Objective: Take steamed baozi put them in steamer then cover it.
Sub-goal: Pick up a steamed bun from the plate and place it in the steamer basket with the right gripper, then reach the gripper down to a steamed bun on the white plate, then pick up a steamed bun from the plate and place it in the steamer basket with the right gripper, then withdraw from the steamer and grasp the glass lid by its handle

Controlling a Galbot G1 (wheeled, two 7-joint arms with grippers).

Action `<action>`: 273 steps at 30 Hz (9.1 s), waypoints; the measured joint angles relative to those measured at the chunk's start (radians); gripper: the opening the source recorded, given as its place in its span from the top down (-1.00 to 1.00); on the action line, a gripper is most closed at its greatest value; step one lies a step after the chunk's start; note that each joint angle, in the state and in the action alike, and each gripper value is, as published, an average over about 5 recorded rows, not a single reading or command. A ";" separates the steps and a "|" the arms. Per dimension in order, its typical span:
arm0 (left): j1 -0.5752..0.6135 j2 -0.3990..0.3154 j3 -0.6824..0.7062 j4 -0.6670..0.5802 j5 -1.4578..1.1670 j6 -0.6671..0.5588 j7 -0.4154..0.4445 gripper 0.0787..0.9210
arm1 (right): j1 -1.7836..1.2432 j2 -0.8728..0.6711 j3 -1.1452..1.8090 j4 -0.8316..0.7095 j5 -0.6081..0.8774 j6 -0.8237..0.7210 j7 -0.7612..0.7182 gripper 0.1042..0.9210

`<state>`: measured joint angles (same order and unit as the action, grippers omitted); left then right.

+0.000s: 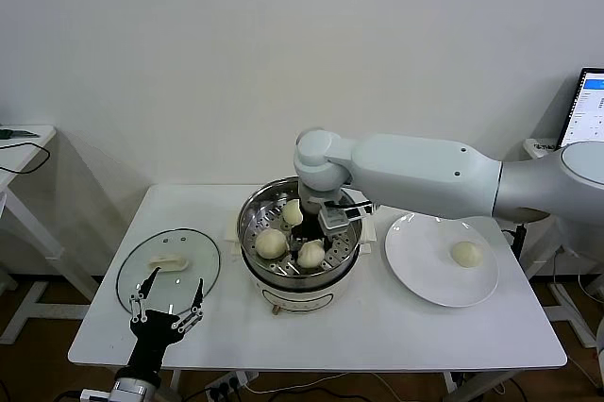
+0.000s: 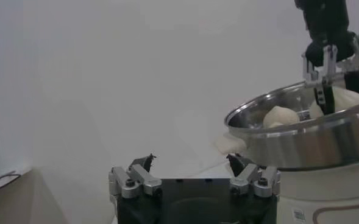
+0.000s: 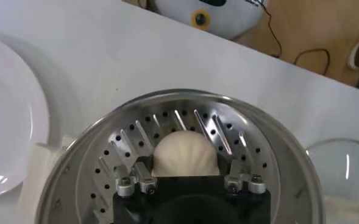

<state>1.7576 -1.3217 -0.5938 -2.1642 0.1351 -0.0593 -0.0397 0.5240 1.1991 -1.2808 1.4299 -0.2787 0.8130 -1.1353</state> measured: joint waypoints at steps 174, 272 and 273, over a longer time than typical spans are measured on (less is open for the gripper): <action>0.014 -0.005 -0.008 -0.013 0.006 -0.002 -0.023 -0.77 | 0.043 0.064 -0.175 -0.387 0.689 -0.998 -0.038 -0.70; -0.505 0.102 0.001 0.765 1.097 -0.050 -0.240 -0.77 | -1.847 -0.003 1.791 0.150 0.619 -0.499 1.283 -0.76; -0.510 0.101 0.001 0.774 1.104 -0.049 -0.243 -0.77 | -1.847 -0.001 1.791 0.149 0.617 -0.499 1.282 -0.76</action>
<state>1.2471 -1.2209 -0.5927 -1.3901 1.2390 -0.1087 -0.2830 -1.3233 1.1977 0.5104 1.5794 0.3386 0.3141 0.1472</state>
